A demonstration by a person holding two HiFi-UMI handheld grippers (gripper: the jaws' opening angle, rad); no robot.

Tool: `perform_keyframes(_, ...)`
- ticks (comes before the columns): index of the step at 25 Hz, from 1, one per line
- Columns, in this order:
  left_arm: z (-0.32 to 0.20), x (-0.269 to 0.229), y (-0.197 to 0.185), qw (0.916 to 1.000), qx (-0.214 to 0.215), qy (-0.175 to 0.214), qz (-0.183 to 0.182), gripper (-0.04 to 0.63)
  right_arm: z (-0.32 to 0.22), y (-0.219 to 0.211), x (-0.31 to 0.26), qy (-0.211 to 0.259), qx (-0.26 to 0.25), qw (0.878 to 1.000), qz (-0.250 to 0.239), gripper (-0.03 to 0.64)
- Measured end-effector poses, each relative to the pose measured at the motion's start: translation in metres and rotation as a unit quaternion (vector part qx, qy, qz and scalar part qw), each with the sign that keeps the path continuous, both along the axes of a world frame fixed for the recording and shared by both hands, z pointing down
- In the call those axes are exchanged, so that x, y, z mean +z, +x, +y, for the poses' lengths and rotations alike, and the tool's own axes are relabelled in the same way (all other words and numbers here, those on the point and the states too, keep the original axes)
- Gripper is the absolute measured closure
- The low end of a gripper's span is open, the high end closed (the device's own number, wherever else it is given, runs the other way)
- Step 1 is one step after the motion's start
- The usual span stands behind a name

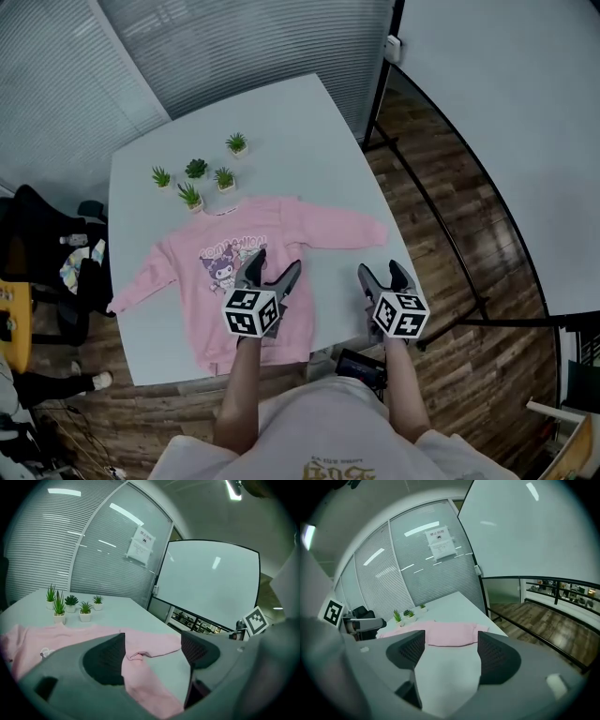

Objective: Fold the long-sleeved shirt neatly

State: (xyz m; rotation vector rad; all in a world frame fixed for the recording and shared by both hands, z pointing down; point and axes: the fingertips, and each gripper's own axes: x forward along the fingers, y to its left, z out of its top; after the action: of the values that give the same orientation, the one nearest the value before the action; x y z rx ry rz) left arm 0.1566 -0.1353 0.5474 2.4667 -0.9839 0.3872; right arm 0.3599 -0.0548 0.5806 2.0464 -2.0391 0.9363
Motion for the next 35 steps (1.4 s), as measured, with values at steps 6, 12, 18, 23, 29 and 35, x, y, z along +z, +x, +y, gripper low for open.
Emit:
perform_keyframes(6, -0.015, 0.028, 0.012, 0.9994, -0.003, -0.029, -0.019, 0.221, -0.022, 0.024, 0.025, -0.024, 0.007, 1.0, 0.0, 0.273)
perform_keyframes(12, -0.022, 0.056, 0.017, 0.9969, -0.001, -0.055, -0.056, 0.221, -0.037, 0.043, 0.053, -0.056, 0.014, 0.998, 0.009, 0.275)
perform_keyframes(18, -0.029, 0.076, 0.016, 0.9944, -0.004, -0.075, -0.075, 0.242, -0.052, 0.046, 0.072, -0.073, 0.008, 0.997, 0.019, 0.284)
perform_keyframes(23, -0.028, 0.094, 0.017, 0.9907, -0.004, -0.101, -0.091, 0.258, -0.06, 0.05, 0.086, -0.092, 0.007, 0.995, 0.026, 0.284)
perform_keyframes(29, -0.028, 0.099, 0.018, 0.9895, -0.005, -0.108, -0.096, 0.264, -0.067, 0.057, 0.099, -0.11, 0.011, 0.993, 0.041, 0.306)
perform_keyframes(35, -0.028, 0.101, 0.017, 0.9886, -0.008, -0.111, -0.101, 0.278, -0.067, 0.059, 0.111, -0.125, 0.007, 0.991, 0.053, 0.327)
